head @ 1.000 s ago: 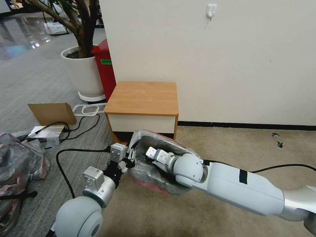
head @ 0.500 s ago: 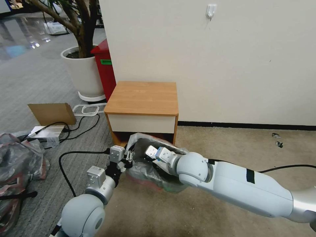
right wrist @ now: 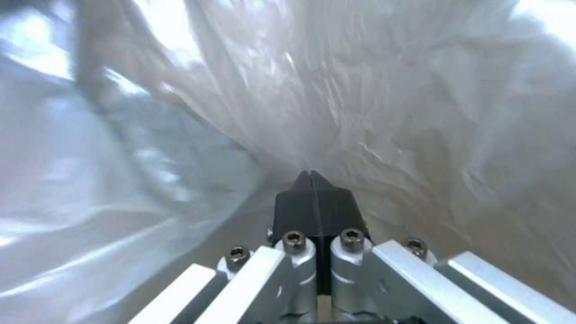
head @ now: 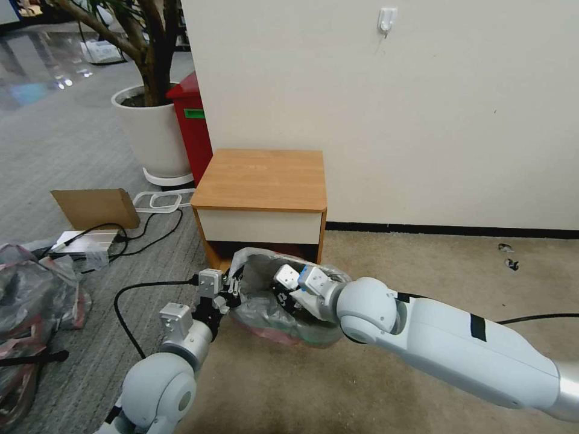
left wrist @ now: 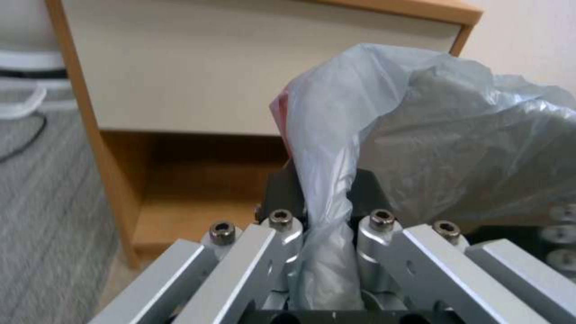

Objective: Pick up the garbage bag from the table and place it over the trash can.

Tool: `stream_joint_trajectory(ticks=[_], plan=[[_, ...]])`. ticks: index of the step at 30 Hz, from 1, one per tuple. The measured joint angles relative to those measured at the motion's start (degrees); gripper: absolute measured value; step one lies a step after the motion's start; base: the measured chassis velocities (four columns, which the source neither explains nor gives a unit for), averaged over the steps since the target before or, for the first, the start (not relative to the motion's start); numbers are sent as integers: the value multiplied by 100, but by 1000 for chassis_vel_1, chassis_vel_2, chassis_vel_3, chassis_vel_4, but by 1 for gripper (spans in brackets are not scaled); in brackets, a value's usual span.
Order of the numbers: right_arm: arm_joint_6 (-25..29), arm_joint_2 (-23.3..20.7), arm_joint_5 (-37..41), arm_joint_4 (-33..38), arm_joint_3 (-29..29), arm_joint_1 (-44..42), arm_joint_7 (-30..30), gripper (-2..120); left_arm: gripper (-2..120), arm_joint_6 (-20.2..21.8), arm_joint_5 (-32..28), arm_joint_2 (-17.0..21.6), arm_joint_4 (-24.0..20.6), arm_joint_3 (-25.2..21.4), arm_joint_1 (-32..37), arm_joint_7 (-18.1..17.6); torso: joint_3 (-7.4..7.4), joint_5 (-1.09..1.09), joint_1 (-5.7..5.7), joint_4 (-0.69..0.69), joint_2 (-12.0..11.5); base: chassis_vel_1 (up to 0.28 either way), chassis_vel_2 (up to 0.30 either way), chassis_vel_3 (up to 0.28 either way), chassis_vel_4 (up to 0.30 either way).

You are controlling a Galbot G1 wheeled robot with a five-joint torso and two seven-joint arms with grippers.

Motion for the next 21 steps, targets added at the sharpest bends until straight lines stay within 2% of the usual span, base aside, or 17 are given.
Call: stream_joint_trajectory(ticks=[5, 9, 10, 13, 14, 16, 18, 19, 21], plan=[[3, -239, 109, 376, 441, -390, -15, 0, 7, -10, -215, -55, 57, 3, 60, -154, 0, 0, 0, 1, 0, 0, 0, 0, 0], [180, -525, 106, 981, 1652, -1389, -115, 0, 7, -91, -517, -197, 84, 13, 245, -490, 0, -1, 0, 0, 0, 0, 0, 0, 0], [180, -525, 106, 981, 1652, -1389, -115, 0, 7, -91, -517, -197, 84, 13, 245, -490, 0, -1, 0, 0, 0, 0, 0, 0, 0], [1109, -770, -119, 1259, 2275, -2312, 227, 0, 7, -218, -557, -272, 78, 5, 461, -662, 0, 0, 0, 0, 0, 0, 0, 0, 0], [1109, -770, -119, 1259, 2275, -2312, 227, 0, 7, -218, -557, -272, 78, 5, 461, -662, 0, 0, 0, 0, 0, 0, 0, 0, 0], [1660, -759, -404, 1442, 2745, -3100, 644, 7, 7, -289, -545, -323, 59, 11, 629, -760, 0, 0, 0, -1, 0, 0, 0, 0, 0], [2122, -490, -653, 1573, 3247, -3843, 1006, 15, 7, -353, -520, -385, 26, 57, 755, -875, -1, 0, 0, 0, 0, 0, 0, 0, 0], [2122, -490, -653, 1573, 3247, -3843, 1006, 15, 7, -353, -520, -385, 26, 57, 755, -875, -1, 0, 0, 0, 0, 0, 0, 0, 0], [2560, -60, -1115, 1632, 3740, -4563, 1215, 25, 7, -398, -516, -467, -33, 123, 920, -991, -1, 0, 0, 1, 0, 0, 0, 0, 0]])
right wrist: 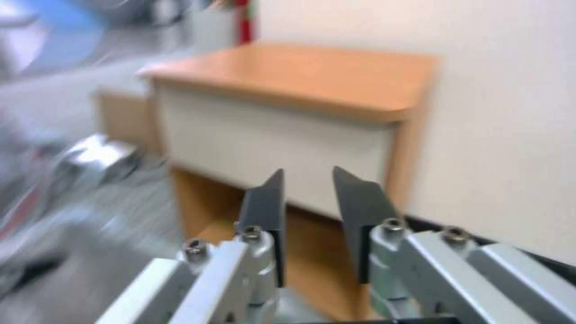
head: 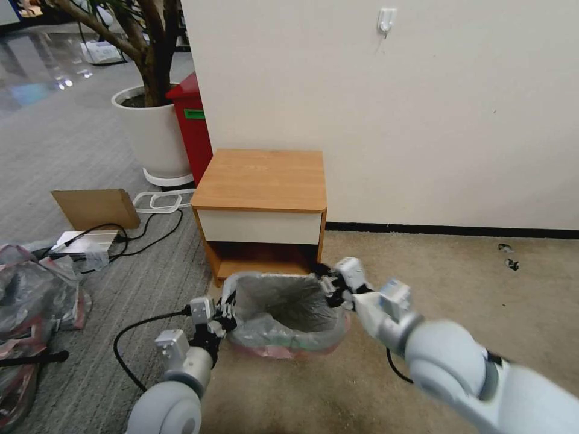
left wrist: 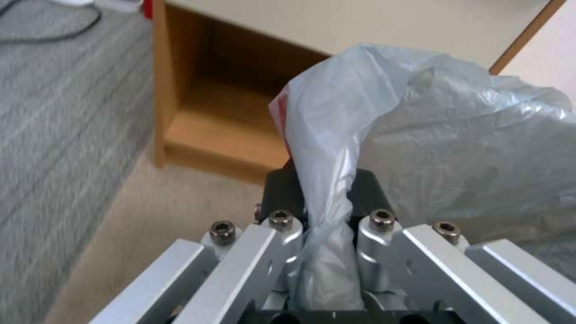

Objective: Pick up the garbage bag from the table and place it over the trash can.

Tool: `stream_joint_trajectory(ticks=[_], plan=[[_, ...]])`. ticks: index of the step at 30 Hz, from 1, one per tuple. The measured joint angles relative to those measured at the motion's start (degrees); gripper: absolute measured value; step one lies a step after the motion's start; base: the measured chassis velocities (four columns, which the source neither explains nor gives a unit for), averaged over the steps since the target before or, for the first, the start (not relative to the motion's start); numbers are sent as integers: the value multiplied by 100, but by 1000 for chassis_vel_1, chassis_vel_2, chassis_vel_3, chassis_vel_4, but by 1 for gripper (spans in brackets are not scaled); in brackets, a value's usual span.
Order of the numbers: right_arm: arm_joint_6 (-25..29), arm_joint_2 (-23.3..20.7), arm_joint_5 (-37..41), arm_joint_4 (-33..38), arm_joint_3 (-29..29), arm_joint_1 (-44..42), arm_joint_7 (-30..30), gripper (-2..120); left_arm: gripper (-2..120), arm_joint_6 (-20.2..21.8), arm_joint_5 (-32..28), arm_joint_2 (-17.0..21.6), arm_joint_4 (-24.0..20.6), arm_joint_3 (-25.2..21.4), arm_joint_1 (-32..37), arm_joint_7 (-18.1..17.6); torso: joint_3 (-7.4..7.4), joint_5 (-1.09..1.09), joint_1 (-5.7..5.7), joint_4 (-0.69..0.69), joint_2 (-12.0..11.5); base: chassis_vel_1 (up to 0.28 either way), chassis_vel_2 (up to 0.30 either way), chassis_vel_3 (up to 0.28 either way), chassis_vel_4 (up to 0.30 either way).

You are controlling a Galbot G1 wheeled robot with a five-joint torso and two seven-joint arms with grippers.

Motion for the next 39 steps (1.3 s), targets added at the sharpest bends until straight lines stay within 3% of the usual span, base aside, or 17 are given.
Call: stream_joint_trajectory(ticks=[6, 9, 11, 21, 28, 39], plan=[[622, 942, -1139, 39, 875, -1342, 43, 48, 7, -151, 100, -108, -61, 125, 383, -41, 0, -1, 0, -1, 1, 0, 0, 0, 0], [700, 1138, -1304, 61, 1028, -1526, 43, 55, 7, -192, 169, -141, -60, 184, 462, -41, 0, -1, 0, -1, 1, 0, 0, 0, 0], [784, 1363, -1432, 71, 1183, -1694, 43, 67, 7, -238, 218, -183, -5, 299, 494, -72, 0, -1, 0, -1, 1, 0, 0, 0, 0], [878, 1464, -1454, -18, 1325, -1662, 39, 98, 7, -268, 644, -215, 456, 582, 406, -133, 1, -1, 0, -1, 1, 0, 0, 0, 0], [881, 1448, -1430, -74, 1340, -1631, 32, 100, 8, -201, 691, -201, 586, 597, 352, -140, 1, -1, 0, -1, 1, 0, 0, 0, 0], [870, 1433, -1382, -86, 1328, -1607, 26, 100, 47, -182, 888, -115, 566, 472, 384, -67, 1, -1, 0, -1, 1, 0, 0, 0, 0]])
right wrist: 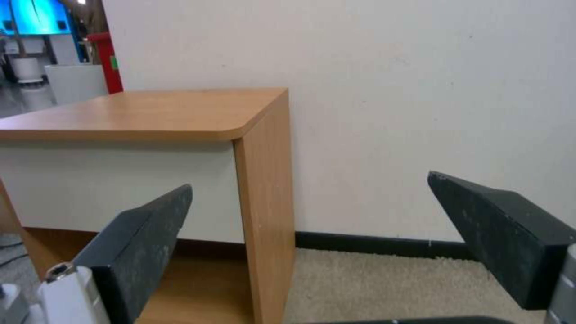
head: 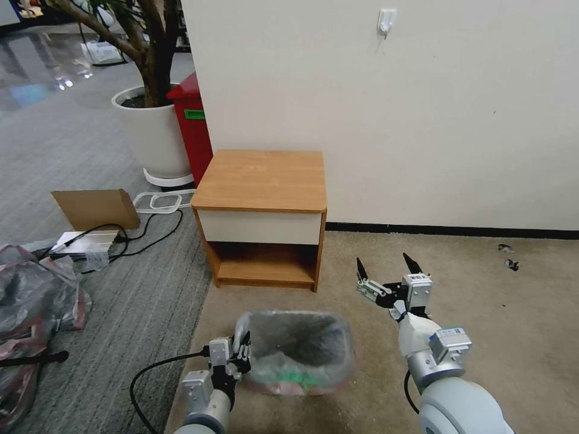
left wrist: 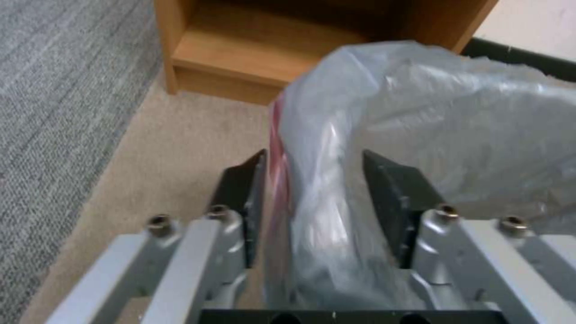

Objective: Pick up the garbage bag from the table and place it over the trash can.

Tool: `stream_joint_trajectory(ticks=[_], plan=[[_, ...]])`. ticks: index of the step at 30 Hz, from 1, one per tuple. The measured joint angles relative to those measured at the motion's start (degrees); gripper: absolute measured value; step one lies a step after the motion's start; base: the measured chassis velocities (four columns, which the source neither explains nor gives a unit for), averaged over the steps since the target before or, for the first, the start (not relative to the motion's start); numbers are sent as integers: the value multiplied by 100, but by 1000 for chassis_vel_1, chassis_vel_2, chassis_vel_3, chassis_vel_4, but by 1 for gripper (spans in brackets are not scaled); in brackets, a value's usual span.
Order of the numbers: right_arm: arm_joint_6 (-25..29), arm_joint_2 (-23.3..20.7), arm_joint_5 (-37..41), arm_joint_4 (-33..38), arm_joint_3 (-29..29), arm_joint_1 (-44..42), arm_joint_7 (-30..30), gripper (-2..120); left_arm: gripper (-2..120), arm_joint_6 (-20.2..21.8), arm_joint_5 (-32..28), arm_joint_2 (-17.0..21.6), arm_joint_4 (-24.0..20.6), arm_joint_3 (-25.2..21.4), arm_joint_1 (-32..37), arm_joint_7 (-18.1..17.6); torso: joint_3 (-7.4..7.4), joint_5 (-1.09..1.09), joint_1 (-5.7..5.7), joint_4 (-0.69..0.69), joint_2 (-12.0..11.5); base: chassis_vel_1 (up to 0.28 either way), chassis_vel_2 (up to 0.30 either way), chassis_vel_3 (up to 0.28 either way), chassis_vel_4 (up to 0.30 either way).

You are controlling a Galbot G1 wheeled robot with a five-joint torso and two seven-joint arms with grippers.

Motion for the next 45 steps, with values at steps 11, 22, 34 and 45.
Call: stream_joint_trajectory(ticks=[11, 22, 34, 45], plan=[[157, 27, 186, 38, 125, -259, -53, 100, 90, -412, 363, 120, -368, -592, 386, 420, 0, 0, 0, 0, -1, 0, 0, 0, 0], [988, 354, 191, -239, 665, -910, -370, 100, 100, -1448, 1383, 292, -790, -1806, 940, 910, 0, 0, 0, 0, -1, 0, 0, 0, 0], [1793, 649, 286, -563, 1143, -1402, -677, 100, 100, -1497, 1634, 186, -1413, -2798, 1550, 1737, 0, 0, 0, 0, -1, 0, 0, 0, 0], [1692, 706, 185, -509, 1241, -1474, -611, 100, 100, -1356, 1644, 147, -1459, -2737, 1580, 1714, 0, 0, 0, 0, -1, 0, 0, 0, 0]])
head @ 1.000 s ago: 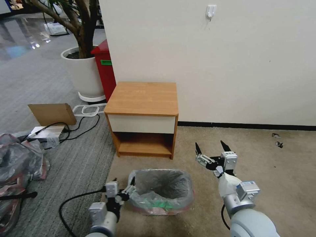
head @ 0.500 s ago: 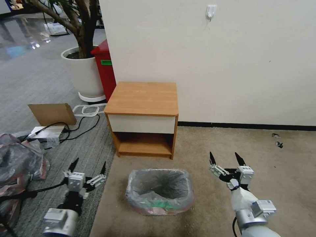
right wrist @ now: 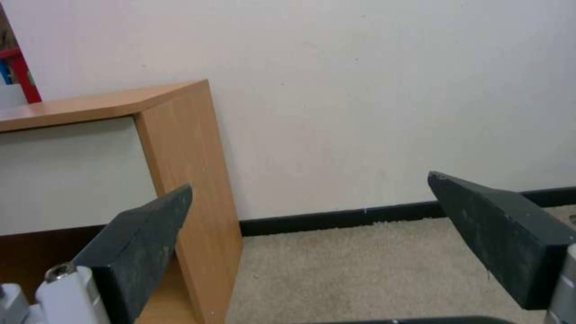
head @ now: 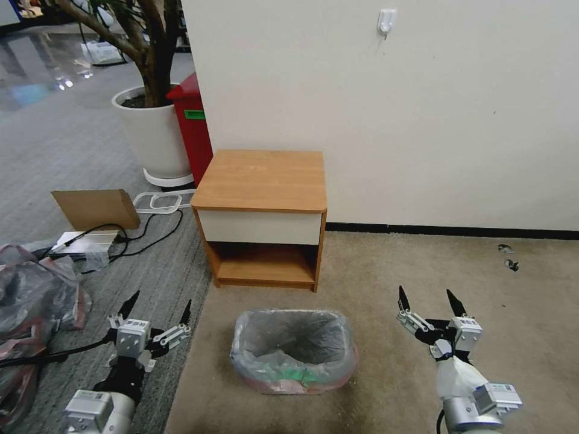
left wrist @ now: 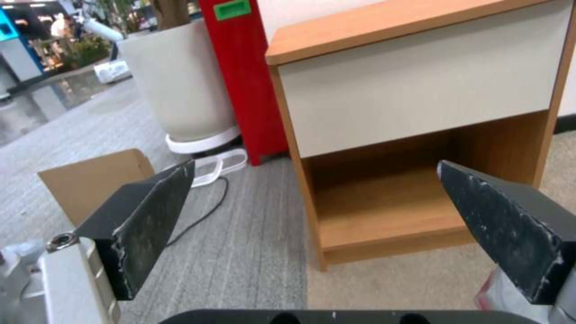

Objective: Pick up the garbage bag from the table and place it over the trash can.

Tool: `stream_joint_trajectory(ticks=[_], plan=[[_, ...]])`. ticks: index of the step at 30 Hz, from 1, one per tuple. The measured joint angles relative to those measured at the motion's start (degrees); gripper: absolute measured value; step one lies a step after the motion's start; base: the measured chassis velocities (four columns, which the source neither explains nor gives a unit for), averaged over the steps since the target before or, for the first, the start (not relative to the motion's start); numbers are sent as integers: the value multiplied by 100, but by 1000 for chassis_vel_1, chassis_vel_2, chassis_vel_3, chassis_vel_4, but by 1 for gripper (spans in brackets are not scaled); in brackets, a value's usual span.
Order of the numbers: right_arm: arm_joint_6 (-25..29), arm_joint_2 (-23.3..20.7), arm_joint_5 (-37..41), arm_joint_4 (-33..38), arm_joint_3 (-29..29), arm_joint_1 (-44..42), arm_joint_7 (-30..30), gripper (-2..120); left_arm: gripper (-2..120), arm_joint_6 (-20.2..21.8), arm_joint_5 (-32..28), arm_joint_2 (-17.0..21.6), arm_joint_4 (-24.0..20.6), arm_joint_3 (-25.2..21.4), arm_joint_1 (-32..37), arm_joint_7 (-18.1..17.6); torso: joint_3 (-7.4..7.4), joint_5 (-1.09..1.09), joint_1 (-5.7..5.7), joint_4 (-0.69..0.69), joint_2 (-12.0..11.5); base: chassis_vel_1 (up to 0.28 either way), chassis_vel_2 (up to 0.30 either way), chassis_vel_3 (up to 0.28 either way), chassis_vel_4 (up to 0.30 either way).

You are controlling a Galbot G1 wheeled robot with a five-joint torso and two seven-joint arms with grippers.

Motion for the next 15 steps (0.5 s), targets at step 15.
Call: stream_joint_trajectory(ticks=[15], plan=[[-17, -5, -5, 8, -8, 8, 6, 100, 100, 6, -7, 0, 9, 13, -10, -15, 0, 0, 0, 0, 0, 0, 0, 0, 0]])
